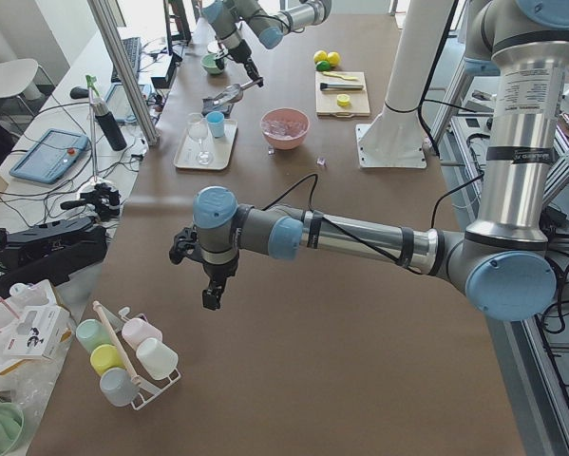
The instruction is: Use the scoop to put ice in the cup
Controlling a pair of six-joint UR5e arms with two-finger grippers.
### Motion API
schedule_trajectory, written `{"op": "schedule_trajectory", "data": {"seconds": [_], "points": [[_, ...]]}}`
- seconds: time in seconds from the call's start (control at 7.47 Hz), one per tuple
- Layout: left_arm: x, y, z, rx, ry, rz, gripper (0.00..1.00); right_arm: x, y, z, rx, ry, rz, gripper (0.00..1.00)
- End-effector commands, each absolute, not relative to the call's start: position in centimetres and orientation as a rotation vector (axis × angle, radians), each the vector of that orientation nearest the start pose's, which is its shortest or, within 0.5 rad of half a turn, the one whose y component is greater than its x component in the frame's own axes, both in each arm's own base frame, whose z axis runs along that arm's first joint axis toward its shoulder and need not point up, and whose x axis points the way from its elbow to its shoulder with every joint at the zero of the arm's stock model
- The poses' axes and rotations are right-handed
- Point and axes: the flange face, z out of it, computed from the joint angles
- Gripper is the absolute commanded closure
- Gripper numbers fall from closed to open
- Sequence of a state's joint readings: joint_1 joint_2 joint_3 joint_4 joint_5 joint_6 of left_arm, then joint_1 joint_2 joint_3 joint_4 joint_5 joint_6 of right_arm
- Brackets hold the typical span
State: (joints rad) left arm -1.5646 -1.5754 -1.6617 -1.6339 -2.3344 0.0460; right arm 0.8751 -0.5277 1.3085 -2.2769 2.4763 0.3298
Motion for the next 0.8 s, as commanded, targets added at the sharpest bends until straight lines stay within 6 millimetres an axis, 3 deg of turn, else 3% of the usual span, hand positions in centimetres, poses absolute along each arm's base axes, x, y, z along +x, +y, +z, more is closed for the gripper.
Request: {"op": "schedule_trajectory", "data": {"seconds": [0.0, 0.4, 0.67], "points": [[-8.9, -47.2, 63.4, 0.130, 0.791, 0.027, 0.02, -44.1, -61.1, 15.9, -0.431, -0.809, -0.354, 1.00], [-9.7, -44.6, 67.0, 0.070, 0.796, -0.022, 0.02, -44.4, -61.0, 14.6, -0.482, -0.833, -0.336, 1.00], [-9.8, -43.4, 67.7, 0.051, 0.847, -0.044, 0.02, -45.0, -60.5, 14.4, -0.491, -0.840, -0.344, 1.00]]}}
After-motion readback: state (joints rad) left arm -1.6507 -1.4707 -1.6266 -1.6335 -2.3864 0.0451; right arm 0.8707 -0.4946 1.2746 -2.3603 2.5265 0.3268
